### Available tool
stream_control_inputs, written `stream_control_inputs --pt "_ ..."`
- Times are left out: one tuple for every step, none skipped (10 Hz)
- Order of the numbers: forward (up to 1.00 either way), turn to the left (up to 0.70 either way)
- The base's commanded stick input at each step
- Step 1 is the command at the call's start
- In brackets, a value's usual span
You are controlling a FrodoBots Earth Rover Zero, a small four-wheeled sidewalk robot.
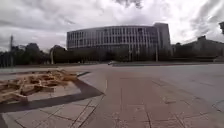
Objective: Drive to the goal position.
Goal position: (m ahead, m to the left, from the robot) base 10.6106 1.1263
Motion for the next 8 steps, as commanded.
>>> stream_control_inputs --pt "0.7 0.01" --pt "0.7 0.01" --pt "0.7 0.01" --pt "0.7 0.01" --pt "0.7 0.01" --pt "0.7 0.01" --pt "0.7 0.01" --pt "0.7 0.01"
